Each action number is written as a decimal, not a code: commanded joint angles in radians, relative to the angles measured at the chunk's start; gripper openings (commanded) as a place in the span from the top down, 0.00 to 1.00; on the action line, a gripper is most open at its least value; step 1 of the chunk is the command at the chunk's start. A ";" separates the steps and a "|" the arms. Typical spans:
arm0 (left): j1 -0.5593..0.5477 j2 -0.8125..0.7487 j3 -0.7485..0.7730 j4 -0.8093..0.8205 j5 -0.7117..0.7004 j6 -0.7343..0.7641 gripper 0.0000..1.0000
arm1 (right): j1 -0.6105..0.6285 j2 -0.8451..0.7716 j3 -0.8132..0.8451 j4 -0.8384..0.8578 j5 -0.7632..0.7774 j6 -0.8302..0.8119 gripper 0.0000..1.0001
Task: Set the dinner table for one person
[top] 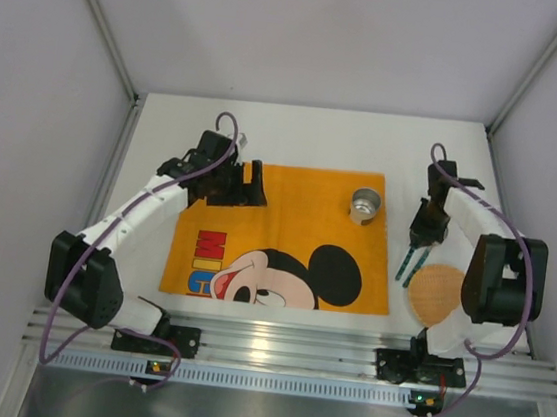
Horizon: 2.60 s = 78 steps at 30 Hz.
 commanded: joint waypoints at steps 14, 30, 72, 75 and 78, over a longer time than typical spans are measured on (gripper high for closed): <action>-0.647 0.262 0.494 -0.130 -0.349 -0.144 0.06 | 0.020 -0.502 0.089 -0.146 -0.305 0.107 1.00; -0.997 0.655 0.944 -0.296 -0.547 -0.227 0.17 | 0.110 -0.708 0.056 -0.294 -0.354 0.134 1.00; -1.005 0.807 1.076 -0.362 -0.746 -0.060 1.00 | 0.166 -0.674 -0.003 -0.374 -0.546 0.118 0.61; -1.005 0.777 1.016 -0.351 -0.729 -0.072 1.00 | 0.166 -0.641 0.022 -0.347 -0.534 0.105 0.32; -1.005 0.730 0.941 -0.323 -0.728 -0.087 1.00 | 0.166 -0.587 0.058 -0.331 -0.524 0.096 0.24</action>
